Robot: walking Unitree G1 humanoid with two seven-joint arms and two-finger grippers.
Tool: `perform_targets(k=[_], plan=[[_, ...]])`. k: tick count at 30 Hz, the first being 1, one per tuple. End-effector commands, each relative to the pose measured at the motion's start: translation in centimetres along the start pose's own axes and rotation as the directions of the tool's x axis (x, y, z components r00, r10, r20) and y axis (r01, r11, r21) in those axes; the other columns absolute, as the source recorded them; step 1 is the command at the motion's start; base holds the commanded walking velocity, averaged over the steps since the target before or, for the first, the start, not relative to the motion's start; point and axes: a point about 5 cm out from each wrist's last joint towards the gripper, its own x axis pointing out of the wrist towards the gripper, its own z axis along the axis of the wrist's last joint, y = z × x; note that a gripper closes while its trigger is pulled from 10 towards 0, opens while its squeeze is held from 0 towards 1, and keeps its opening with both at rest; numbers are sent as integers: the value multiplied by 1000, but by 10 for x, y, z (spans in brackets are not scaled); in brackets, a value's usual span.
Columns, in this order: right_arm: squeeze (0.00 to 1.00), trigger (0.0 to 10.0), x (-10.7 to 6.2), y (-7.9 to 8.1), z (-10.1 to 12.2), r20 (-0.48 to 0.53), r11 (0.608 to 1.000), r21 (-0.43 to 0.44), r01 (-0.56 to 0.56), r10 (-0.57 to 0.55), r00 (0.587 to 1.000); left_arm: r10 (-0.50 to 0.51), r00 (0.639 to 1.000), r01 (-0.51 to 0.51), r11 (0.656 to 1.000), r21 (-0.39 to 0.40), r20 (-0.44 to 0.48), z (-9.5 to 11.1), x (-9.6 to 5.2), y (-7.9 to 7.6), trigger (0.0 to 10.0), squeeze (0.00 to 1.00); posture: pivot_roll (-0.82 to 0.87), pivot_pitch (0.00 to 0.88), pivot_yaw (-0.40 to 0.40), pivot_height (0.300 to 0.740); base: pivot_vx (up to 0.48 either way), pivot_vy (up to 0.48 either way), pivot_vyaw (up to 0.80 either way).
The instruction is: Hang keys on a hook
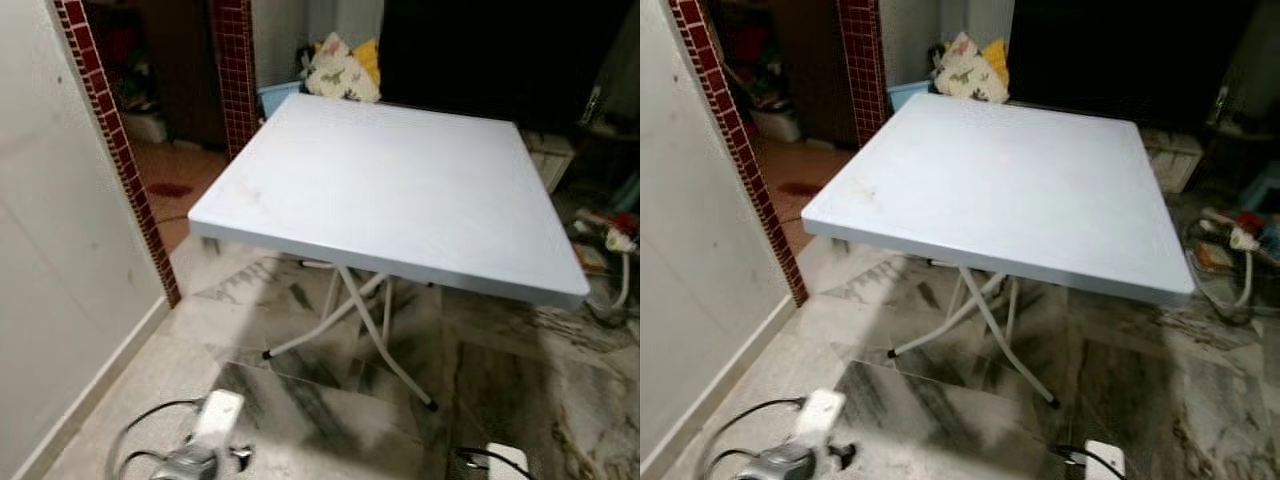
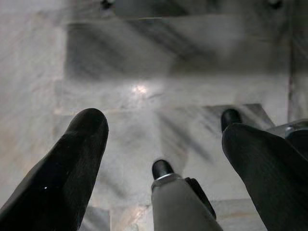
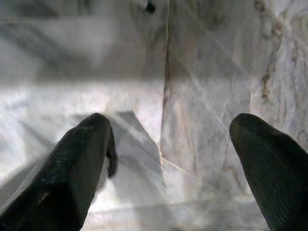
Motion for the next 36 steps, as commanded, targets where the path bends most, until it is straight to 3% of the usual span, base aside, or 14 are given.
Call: perform_targets(k=[1, 5, 15, 36], plan=[[0, 10000, 0, -1, -1, -4, 1000, 1, -3, 3, 1000, 23, 1000, -23, 1000, 5, 3, 1, -1, 7, 10000, 0, 33, 0, -33, 740, 0, 0, -756], [0, 10000, 0, 0, -1, -4, 1000, -8, -9, 9, 1000, 17, 1000, -17, 1000, 6, 2, 0, -1, 6, 10000, 0, 31, 0, -33, 740, 0, 0, -766], [0, 10000, 0, 0, -1, -7, 1000, -26, -12, 12, 1000, 1, 1000, -1, 1000, -6, 3, -1, -1, 5, 10000, 0, 27, 0, -27, 740, 0, 0, 0], [0, 10000, 0, 0, 2, -10, 997, -80, -6, 5, 1000, -4, 1000, 4, 1000, 10, -5, -2, -1, 6, 10000, 0, 31, 0, -26, 740, 0, -452, 0]])
